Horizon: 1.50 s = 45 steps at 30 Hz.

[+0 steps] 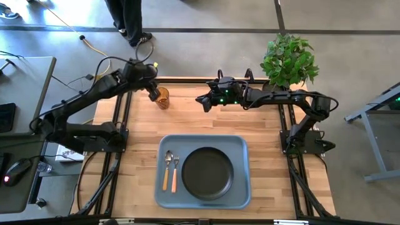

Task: Pick and place plate/cup/fork/spoon on tray
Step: Put the brown cup on the blue serving tray to the top right of the black plate

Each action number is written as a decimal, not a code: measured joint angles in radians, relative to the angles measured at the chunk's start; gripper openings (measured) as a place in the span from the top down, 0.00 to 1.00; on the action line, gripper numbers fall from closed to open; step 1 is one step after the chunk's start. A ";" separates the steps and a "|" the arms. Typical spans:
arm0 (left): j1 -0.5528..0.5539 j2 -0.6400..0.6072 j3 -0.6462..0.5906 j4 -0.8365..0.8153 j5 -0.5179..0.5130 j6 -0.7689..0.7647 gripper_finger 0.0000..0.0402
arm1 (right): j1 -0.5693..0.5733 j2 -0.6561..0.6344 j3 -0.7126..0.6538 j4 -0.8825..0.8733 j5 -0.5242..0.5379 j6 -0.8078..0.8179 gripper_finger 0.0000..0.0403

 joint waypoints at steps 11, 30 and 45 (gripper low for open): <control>0.004 0.126 0.016 -0.133 0.071 0.126 0.66 | 0.000 0.000 0.000 0.000 0.000 0.000 0.80; 0.003 0.178 0.016 -0.213 0.228 0.302 0.66 | 0.000 0.000 0.000 -0.002 0.002 -0.014 0.80; -0.009 0.276 0.016 -0.279 0.218 0.267 0.66 | 0.000 0.000 0.000 -0.039 0.002 -0.019 0.80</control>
